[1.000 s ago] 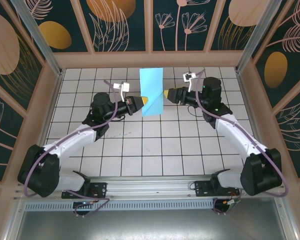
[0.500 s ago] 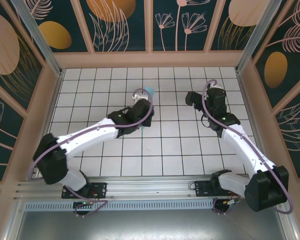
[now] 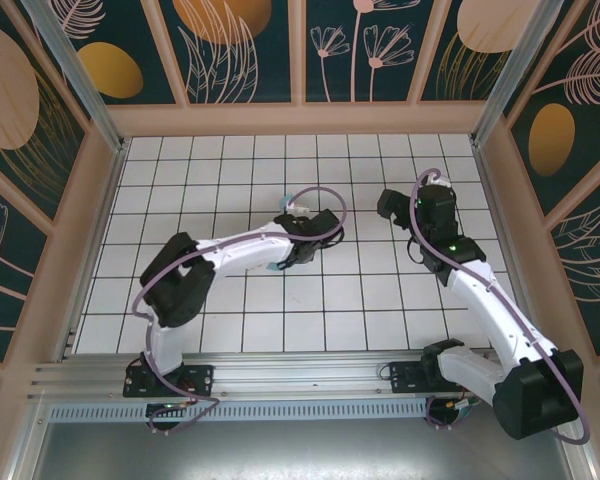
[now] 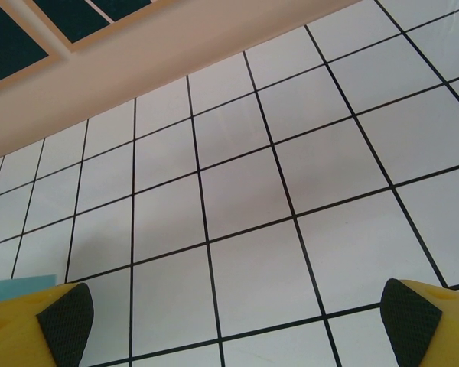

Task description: Fold a paper plane with a square sheet of paper (fold left side to right side)

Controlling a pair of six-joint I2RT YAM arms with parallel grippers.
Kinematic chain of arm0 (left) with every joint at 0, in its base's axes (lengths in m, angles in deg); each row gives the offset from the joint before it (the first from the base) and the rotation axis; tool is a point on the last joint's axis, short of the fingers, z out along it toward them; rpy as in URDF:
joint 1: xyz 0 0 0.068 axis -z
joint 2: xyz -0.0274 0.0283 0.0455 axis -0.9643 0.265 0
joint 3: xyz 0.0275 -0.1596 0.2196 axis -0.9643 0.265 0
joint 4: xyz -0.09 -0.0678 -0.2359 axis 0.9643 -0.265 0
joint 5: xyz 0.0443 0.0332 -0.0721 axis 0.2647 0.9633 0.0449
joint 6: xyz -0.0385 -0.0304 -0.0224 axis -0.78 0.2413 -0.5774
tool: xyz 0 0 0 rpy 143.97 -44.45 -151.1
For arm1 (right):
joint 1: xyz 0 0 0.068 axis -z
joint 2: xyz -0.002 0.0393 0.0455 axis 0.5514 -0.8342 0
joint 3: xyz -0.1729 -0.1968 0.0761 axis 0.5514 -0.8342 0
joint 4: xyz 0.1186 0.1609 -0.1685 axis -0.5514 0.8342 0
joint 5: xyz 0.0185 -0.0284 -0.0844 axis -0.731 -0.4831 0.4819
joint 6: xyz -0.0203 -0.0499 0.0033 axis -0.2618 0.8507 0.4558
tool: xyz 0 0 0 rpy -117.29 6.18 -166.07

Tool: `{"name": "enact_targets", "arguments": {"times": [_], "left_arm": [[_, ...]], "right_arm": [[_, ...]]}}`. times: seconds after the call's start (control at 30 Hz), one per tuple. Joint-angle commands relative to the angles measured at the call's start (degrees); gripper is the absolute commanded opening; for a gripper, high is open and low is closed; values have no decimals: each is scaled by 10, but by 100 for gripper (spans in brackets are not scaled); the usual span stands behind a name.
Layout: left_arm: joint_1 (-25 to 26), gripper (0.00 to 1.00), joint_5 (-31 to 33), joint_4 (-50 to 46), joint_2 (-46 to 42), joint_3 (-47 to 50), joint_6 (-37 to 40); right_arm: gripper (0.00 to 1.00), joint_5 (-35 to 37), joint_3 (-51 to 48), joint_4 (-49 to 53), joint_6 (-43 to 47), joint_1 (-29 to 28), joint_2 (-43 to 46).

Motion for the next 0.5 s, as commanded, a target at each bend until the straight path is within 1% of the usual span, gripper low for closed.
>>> {"name": "enact_targets", "arguments": {"times": [0.0, 0.13, 0.27, 0.33, 0.47], "left_arm": [[0, 0, -41, -22, 39, -42, -20], [-10, 0, -112, -9, 88, -99, -10], [-21, 1, -149, -11, 120, -148, -5], [-26, 14, -165, -2, 123, -157, -2], [-46, 37, -235, 39, 112, -154, 6]], "right_arm": [[99, 12, -9, 7, -13, 3, 16], [99, 3, -17, 4, -15, 5, 21], [99, -5, -22, 4, -16, 6, 19], [99, -10, -24, 4, -16, 6, 18], [99, -24, -21, 8, -13, 6, 12]]}}
